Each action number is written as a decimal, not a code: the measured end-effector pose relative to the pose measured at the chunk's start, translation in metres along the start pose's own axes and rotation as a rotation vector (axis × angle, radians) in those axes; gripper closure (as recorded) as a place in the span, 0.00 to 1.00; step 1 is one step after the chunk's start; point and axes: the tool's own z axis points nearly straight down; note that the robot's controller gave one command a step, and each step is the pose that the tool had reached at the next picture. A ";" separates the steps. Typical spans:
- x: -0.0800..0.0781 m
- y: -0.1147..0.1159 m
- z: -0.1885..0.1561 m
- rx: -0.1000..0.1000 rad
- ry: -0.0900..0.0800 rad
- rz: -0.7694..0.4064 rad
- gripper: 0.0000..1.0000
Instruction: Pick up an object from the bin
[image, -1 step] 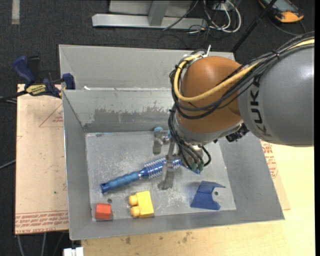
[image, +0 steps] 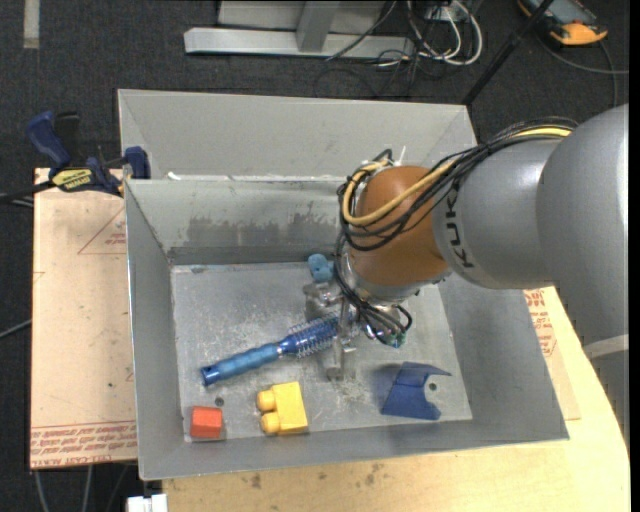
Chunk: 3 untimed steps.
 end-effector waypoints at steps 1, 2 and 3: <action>-0.001 0.001 -0.001 -0.001 -0.002 0.002 0.00; -0.001 0.001 -0.001 -0.003 -0.003 0.005 0.00; -0.002 0.001 -0.001 -0.005 -0.004 0.007 0.00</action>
Offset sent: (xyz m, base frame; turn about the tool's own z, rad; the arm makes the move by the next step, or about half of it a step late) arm 0.0000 0.0000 0.0000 0.0000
